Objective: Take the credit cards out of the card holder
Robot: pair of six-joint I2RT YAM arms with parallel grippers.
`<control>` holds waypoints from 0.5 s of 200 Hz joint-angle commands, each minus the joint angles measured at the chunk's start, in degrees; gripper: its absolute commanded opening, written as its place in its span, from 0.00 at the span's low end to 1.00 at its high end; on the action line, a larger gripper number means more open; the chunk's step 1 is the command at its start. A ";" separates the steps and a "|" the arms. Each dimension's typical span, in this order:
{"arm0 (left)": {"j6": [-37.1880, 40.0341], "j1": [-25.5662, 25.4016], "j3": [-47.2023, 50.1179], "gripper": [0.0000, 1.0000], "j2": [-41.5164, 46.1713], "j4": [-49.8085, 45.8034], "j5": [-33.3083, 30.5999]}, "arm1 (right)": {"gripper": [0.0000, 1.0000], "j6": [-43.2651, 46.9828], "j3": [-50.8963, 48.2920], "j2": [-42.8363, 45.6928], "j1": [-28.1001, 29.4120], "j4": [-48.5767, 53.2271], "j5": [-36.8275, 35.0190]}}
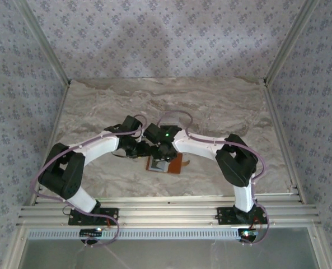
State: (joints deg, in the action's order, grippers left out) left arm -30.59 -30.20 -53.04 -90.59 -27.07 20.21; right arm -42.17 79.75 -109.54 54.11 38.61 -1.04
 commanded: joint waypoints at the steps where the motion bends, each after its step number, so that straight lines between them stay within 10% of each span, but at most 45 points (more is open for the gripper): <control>1: -1.05 -0.08 -0.02 0.29 -0.65 0.42 0.03 | 0.20 -1.24 -1.38 2.67 -0.14 1.46 -2.21; 100: 0.09 -0.04 -2.50 0.29 -0.90 -2.53 -1.76 | 0.36 -4.73 -10.12 8.78 -0.37 8.82 -10.67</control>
State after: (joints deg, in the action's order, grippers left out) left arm -31.11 -30.24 -53.30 -90.87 -27.77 19.05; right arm -44.62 72.47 -103.50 54.02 44.05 -8.64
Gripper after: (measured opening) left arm 0.295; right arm 0.335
